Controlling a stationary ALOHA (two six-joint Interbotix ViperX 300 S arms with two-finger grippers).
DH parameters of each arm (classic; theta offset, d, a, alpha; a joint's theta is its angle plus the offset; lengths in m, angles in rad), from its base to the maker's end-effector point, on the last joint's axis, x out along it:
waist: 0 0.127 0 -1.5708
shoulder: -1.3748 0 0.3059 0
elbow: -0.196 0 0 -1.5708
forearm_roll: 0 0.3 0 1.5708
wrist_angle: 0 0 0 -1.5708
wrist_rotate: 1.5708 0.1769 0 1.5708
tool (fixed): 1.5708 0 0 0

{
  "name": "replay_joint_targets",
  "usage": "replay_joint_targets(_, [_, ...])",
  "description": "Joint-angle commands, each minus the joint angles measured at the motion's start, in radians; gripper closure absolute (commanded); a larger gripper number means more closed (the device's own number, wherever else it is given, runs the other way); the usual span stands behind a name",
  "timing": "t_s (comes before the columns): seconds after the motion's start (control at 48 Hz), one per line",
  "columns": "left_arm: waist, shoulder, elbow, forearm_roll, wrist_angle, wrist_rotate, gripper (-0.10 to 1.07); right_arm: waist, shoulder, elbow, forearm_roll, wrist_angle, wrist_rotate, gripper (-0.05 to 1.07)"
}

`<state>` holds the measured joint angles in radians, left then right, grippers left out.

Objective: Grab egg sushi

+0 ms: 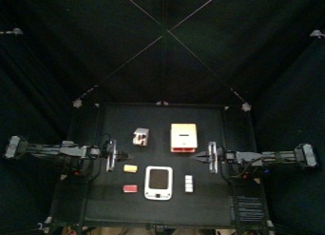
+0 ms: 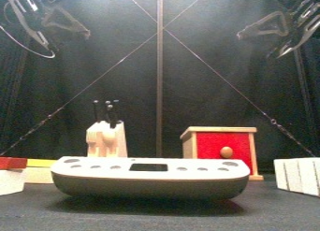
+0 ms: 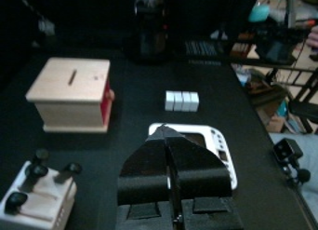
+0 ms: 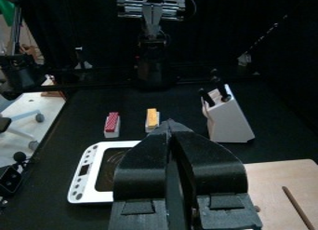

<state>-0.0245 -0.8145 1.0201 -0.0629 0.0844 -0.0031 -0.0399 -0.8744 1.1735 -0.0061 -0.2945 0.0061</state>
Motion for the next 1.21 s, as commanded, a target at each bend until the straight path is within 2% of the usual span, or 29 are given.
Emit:
replay_joint_targets(0.0, [-0.006, 0.035, -0.043, -0.035, 0.063, 0.000, 1.00, -0.002, 0.012, -0.015, 0.002, -0.009, 0.002, 1.02])
replay_joint_targets(0.125, [-0.020, 0.086, -0.044, -0.087, 0.098, 0.000, 0.99, -0.002, 0.012, -0.009, 0.000, -0.009, 0.002, 1.02])
replay_joint_targets(0.292, [-0.043, 0.133, -0.041, -0.110, 0.114, 0.002, 0.95, -0.002, 0.011, -0.003, -0.002, -0.008, 0.000, 1.02])
replay_joint_targets(0.458, [-0.051, 0.178, -0.061, -0.112, 0.176, 0.000, 0.76, -0.003, 0.002, -0.005, -0.017, -0.009, 0.000, 1.02])
replay_joint_targets(0.562, [-0.066, 0.204, -0.064, -0.118, 0.233, -0.003, 0.58, -0.003, 0.002, -0.005, -0.023, -0.009, 0.000, 1.02])
replay_joint_targets(0.667, [-0.071, 0.236, -0.061, -0.112, 0.247, 0.003, 0.42, -0.003, 0.003, -0.003, -0.021, -0.008, 0.000, 1.02])
replay_joint_targets(0.833, [-0.071, 0.287, -0.061, -0.020, 0.253, 0.002, 0.18, -0.003, 0.003, 0.003, -0.023, -0.009, 0.000, 1.02])
replay_joint_targets(0.979, [-0.067, 0.324, -0.049, 0.009, 0.253, -0.005, 0.07, -0.003, 0.003, 0.006, -0.023, -0.009, 0.000, 1.02])
replay_joint_targets(1.188, [-0.063, 0.394, -0.043, 0.000, 0.253, -0.006, 0.06, -0.005, 0.003, 0.002, -0.023, -0.009, 0.000, 1.02])
